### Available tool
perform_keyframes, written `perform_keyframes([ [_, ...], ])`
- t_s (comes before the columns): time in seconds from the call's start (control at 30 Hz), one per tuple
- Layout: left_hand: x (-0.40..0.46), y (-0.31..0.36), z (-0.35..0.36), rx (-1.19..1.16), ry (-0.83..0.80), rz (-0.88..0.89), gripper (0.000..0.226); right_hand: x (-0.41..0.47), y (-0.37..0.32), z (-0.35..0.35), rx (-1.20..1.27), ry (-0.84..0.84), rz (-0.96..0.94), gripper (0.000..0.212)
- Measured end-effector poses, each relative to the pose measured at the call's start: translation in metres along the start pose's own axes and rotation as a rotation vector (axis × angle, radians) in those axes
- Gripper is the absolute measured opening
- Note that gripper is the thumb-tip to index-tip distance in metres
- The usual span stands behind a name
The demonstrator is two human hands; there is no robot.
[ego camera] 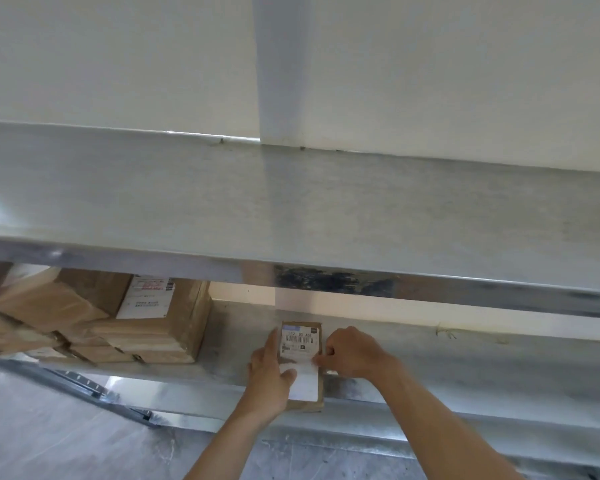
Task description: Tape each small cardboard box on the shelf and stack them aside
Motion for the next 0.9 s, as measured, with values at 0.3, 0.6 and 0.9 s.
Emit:
perform_keyframes([
  [0.3, -0.015, 0.028, 0.04, 0.343, 0.087, -0.084, 0.112, -0.01, 0.003, -0.007, 0.123, -0.021, 0.043, 0.045],
  [0.6, -0.011, 0.028, 0.037, 0.243, 0.161, -0.129, 0.107, -0.015, 0.022, -0.014, 0.254, 0.048, 0.043, 0.032],
  [0.9, -0.008, 0.014, 0.022, -0.273, 0.003, -0.083, 0.102, -0.02, 0.032, -0.025, 0.259, 0.077, 0.014, 0.038],
])
Point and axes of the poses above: each hand's wrist, its own x-axis towards the middle knuckle, its own z-axis out of the palm, y = z × x, the point moved 5 cm from there along x, towards the middle knuckle, and after that the axes turned 11 degrees about -z, right-handed, at the moved point
